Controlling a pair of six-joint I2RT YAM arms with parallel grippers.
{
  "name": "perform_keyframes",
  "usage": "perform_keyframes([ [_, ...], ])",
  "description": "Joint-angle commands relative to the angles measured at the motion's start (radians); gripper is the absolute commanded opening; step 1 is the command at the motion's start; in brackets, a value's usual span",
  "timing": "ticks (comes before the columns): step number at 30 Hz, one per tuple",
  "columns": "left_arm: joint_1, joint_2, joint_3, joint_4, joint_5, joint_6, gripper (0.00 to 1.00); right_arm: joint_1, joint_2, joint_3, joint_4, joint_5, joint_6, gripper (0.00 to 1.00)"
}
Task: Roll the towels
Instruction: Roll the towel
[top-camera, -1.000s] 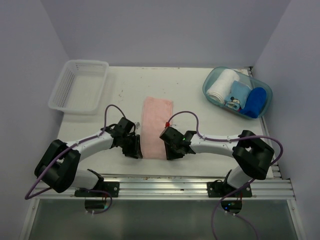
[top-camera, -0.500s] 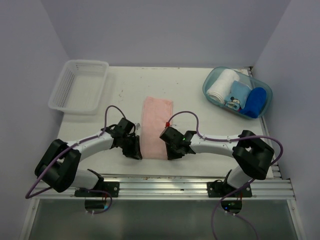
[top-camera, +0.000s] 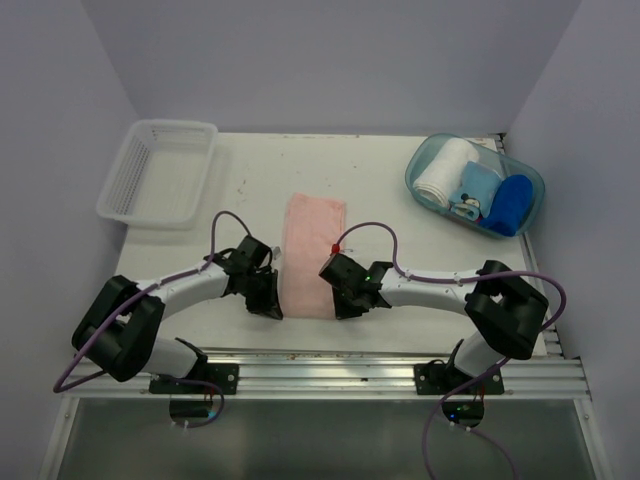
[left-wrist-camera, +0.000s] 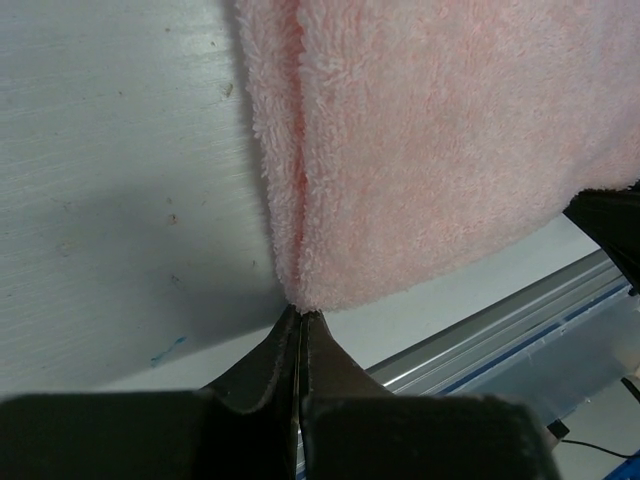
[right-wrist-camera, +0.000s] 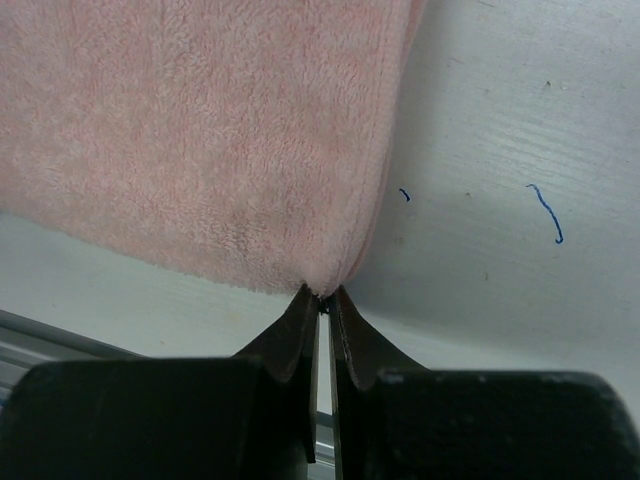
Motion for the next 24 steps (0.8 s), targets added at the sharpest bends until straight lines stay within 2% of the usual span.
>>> perform_keyframes([
  [1,-0.006,-0.025,0.06,-0.019,-0.047,-0.005,0.0,0.003,-0.006,0.03,-0.024,0.041,0.01,0.0],
  [7,-0.006,-0.068,0.131,-0.069,-0.083,-0.008,0.0,0.003,-0.028,0.064,-0.044,0.053,0.007,0.0],
  [16,-0.004,-0.106,0.142,-0.092,-0.091,-0.023,0.0,0.003,-0.052,0.052,-0.05,0.061,0.018,0.0],
  [24,-0.004,-0.109,0.185,-0.126,-0.097,-0.028,0.0,0.003,-0.088,0.111,-0.115,0.116,0.0,0.0],
])
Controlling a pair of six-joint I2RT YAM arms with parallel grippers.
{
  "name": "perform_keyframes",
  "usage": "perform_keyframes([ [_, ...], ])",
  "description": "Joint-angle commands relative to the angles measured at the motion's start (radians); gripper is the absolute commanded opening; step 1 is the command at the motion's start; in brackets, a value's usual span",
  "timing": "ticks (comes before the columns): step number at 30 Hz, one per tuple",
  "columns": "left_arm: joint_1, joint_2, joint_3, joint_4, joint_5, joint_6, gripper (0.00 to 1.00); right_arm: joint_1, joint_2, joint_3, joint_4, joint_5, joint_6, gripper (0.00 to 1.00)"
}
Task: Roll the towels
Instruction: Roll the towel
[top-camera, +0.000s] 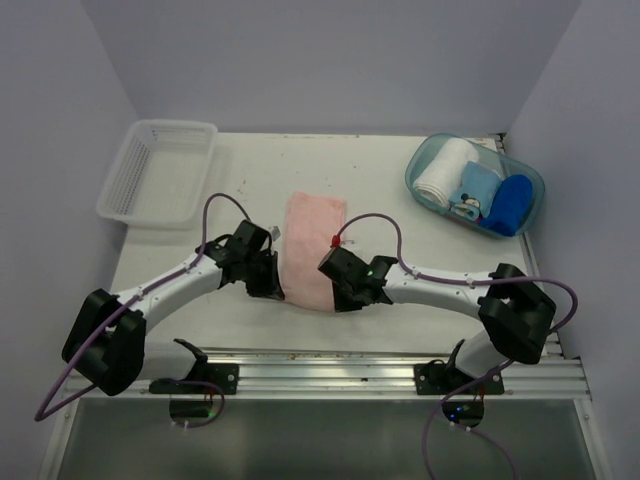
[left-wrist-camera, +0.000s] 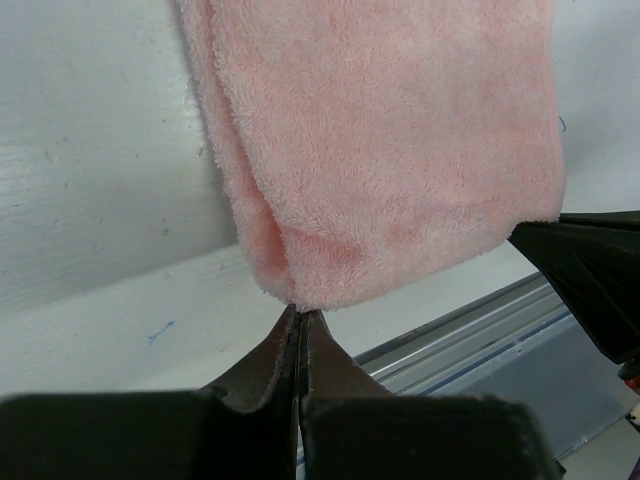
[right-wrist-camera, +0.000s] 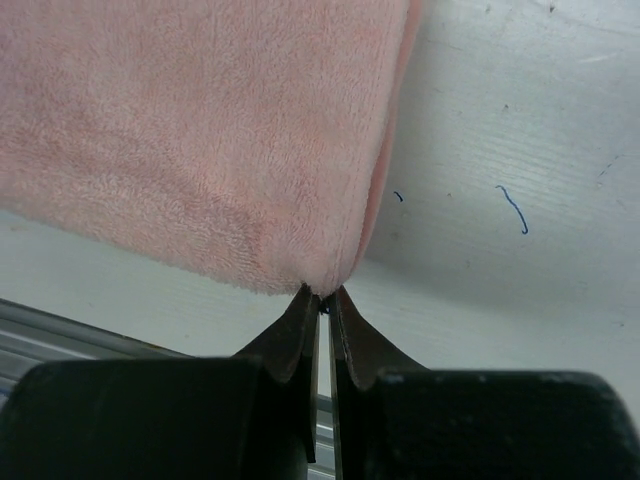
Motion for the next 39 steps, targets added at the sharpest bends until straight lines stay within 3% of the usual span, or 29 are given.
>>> perform_keyframes([
  [1,-0.003,-0.027,0.068,-0.025,-0.023,-0.019,0.0,0.003,-0.053,0.061,-0.051,0.072,-0.006,0.0],
  [5,0.0,-0.013,0.121,-0.031,-0.032,-0.025,0.0,-0.002,-0.045,0.134,-0.113,0.183,-0.034,0.0],
  [12,0.043,0.091,0.235,-0.005,-0.044,-0.065,0.0,-0.038,0.022,0.245,-0.114,0.23,-0.106,0.0],
  [22,0.118,0.209,0.291,0.04,-0.069,-0.057,0.0,-0.167,0.143,0.315,-0.059,0.188,-0.161,0.0],
  [37,0.141,0.355,0.323,0.098,-0.069,-0.031,0.0,-0.223,0.291,0.386,-0.021,0.171,-0.196,0.0],
  [39,0.141,0.337,0.334,0.094,-0.077,-0.028,0.04,-0.227,0.301,0.389,-0.022,0.171,-0.193,0.0],
])
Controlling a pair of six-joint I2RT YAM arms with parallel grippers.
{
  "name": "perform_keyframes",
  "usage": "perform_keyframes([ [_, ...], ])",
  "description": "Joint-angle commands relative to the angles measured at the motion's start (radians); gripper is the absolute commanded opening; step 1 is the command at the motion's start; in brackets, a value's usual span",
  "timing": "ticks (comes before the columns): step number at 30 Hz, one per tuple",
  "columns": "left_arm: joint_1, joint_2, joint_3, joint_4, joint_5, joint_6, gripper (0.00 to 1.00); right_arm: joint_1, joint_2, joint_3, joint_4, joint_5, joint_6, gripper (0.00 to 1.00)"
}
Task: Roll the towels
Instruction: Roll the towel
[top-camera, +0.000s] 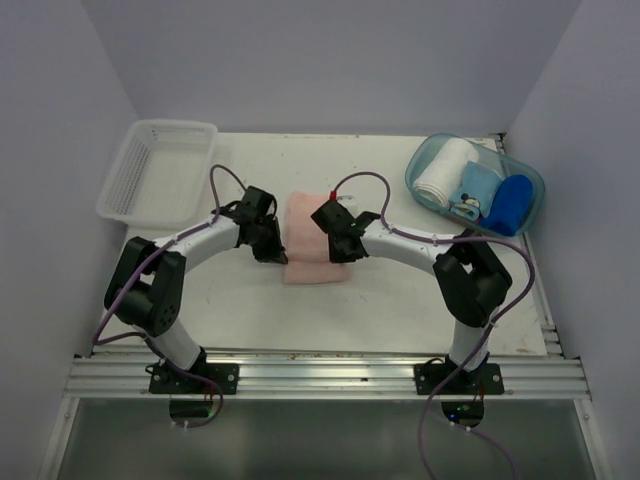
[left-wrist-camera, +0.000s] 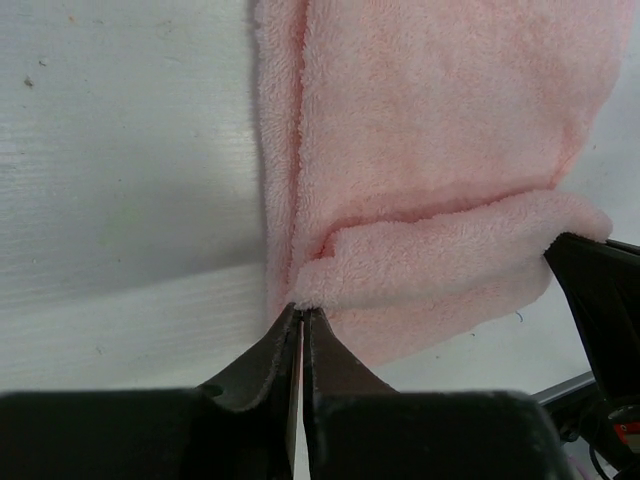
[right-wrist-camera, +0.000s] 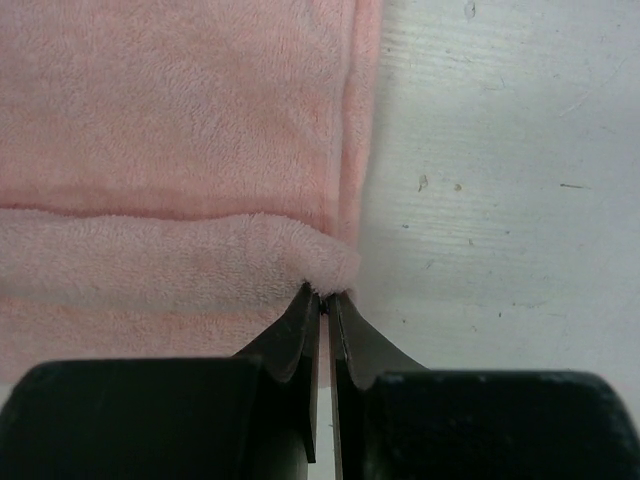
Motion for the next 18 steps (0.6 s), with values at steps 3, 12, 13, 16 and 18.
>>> perform_keyframes([
  [3,0.009,-0.072,0.063,0.009,-0.056,0.013,0.18,-0.012,0.028,0.043,0.007,0.005,-0.006,0.0],
  [12,0.003,-0.195,-0.015,0.081,0.011,-0.021,0.16,-0.017,0.011,0.04,0.007,-0.024,-0.007,0.1],
  [13,0.001,-0.19,-0.023,0.119,0.058,-0.027,0.15,-0.017,0.006,0.042,0.007,-0.028,-0.007,0.11],
  [16,-0.009,-0.146,-0.035,0.159,0.106,-0.041,0.13,-0.017,-0.023,0.051,-0.003,-0.041,-0.012,0.19],
  [18,-0.011,-0.104,-0.041,0.171,0.091,-0.038,0.11,-0.019,-0.043,0.059,-0.013,-0.041,-0.018,0.28],
])
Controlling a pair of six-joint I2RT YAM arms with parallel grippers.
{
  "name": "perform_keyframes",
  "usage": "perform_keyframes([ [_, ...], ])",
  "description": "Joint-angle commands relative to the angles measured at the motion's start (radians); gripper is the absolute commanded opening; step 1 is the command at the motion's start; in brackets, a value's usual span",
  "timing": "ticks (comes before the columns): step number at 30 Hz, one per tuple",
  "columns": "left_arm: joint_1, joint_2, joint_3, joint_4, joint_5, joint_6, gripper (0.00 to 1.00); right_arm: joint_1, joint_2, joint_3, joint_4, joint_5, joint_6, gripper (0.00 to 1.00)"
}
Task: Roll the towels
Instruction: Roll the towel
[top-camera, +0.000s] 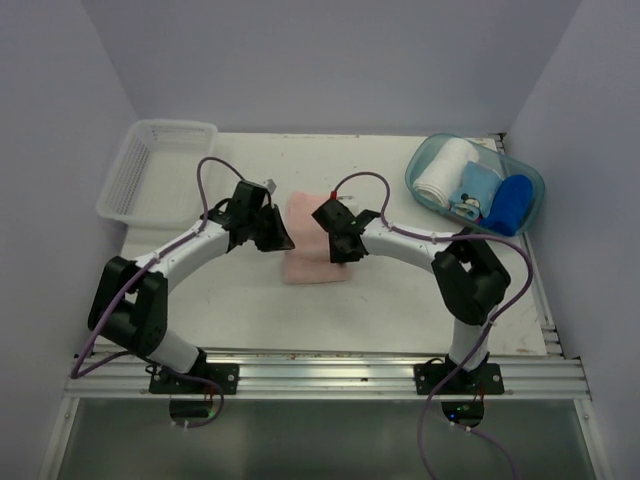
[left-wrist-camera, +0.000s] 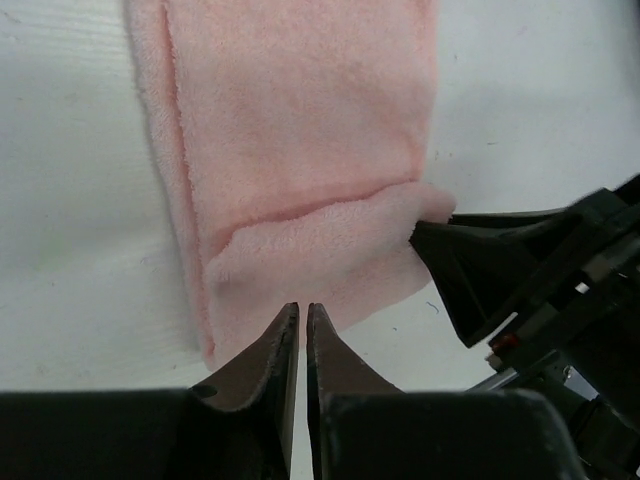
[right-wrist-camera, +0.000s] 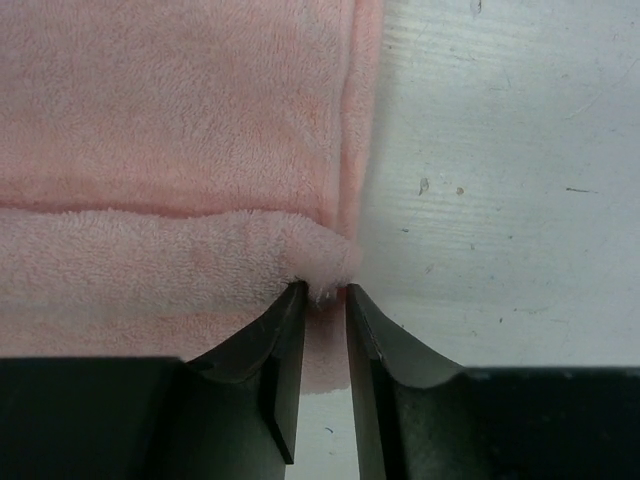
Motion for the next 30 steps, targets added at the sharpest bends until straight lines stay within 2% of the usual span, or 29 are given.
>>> perform_keyframes([
  [1,-0.008,0.064,-0.023,0.088,0.031,-0.011,0.1,-0.004,-0.088,0.053,-0.011,-0.015,-0.018,0.31],
  [3,-0.008,0.112,-0.015,0.099,0.028,0.003,0.08,-0.004,-0.106,0.06,-0.025,-0.01,-0.027,0.35],
  [8,-0.006,0.186,0.025,0.114,0.025,0.013,0.06,-0.004,-0.14,0.074,-0.036,-0.012,-0.045,0.36],
  [16,-0.006,0.236,0.068,0.105,0.015,0.02,0.05,-0.004,-0.063,0.099,-0.019,-0.032,-0.068,0.11],
  [23,-0.008,0.275,0.077,0.101,0.009,0.037,0.05,-0.026,0.055,0.123,0.015,-0.032,-0.097,0.06],
  [30,-0.008,0.292,0.032,0.101,0.032,0.06,0.05,-0.047,0.102,0.145,0.016,-0.017,-0.139,0.06],
])
